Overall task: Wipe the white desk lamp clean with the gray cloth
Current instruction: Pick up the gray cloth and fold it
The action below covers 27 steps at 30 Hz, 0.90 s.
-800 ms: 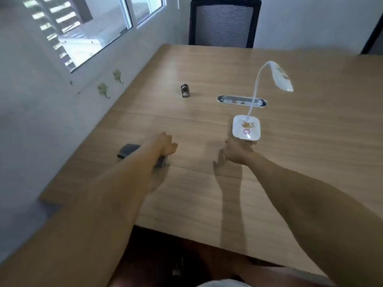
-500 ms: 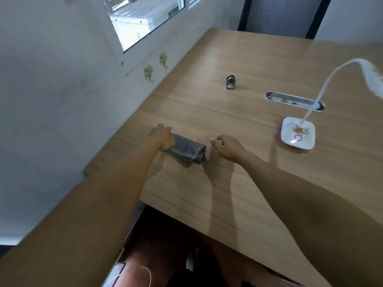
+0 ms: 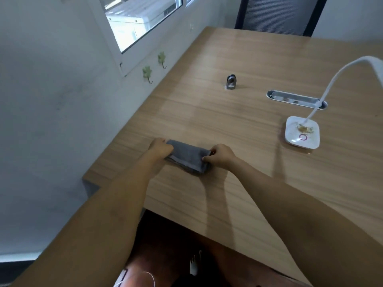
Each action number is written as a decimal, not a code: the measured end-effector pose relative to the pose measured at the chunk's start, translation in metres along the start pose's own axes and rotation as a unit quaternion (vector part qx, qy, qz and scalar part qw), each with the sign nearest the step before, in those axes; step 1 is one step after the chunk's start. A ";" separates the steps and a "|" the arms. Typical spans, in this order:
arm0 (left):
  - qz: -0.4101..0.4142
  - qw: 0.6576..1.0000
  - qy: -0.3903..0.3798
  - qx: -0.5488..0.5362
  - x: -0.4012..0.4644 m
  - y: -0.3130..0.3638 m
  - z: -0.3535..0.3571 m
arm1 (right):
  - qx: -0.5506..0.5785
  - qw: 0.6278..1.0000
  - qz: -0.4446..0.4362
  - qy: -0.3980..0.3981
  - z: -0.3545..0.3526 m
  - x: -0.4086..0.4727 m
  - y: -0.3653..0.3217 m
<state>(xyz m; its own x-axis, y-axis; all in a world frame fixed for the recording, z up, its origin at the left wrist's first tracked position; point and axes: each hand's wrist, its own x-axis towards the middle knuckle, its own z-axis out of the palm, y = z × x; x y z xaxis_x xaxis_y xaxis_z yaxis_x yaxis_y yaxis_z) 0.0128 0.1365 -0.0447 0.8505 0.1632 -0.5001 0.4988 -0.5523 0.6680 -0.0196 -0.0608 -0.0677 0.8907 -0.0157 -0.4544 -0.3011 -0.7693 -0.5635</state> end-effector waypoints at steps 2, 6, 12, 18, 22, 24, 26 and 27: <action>-0.024 0.999 -0.016 -0.020 -0.004 0.005 0.000 | 0.046 0.999 0.011 0.015 -0.009 -0.007 0.002; -0.039 0.994 -0.079 -0.059 -0.011 0.027 0.009 | 0.152 0.986 0.022 0.066 -0.039 -0.021 0.017; 0.031 0.988 -0.136 -0.065 -0.027 0.090 0.068 | 0.320 0.934 0.069 0.146 -0.105 -0.061 0.066; 0.064 0.958 -0.276 -0.049 -0.059 0.153 0.147 | 0.525 0.808 0.153 0.219 -0.150 -0.105 0.145; 0.050 0.930 -0.362 -0.021 -0.087 0.171 0.188 | 0.612 0.731 0.170 0.250 -0.163 -0.133 0.187; 0.042 0.922 -0.383 -0.031 -0.098 0.175 0.204 | 0.666 0.683 0.166 0.249 -0.165 -0.142 0.202; 0.034 0.914 -0.402 -0.050 -0.108 0.176 0.219 | 0.739 0.617 0.130 0.238 -0.166 -0.150 0.210; 0.031 0.910 -0.410 -0.060 -0.112 0.176 0.226 | 0.773 0.582 0.101 0.232 -0.166 -0.152 0.213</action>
<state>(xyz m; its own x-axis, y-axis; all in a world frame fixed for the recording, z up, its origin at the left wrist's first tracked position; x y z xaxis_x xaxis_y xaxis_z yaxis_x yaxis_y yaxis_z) -0.0327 -0.1635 0.0047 0.4920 -0.5571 -0.6690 0.5102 -0.4382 0.7401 -0.1623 -0.3283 -0.0039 0.6722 -0.4530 -0.5856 -0.0429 0.7658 -0.6416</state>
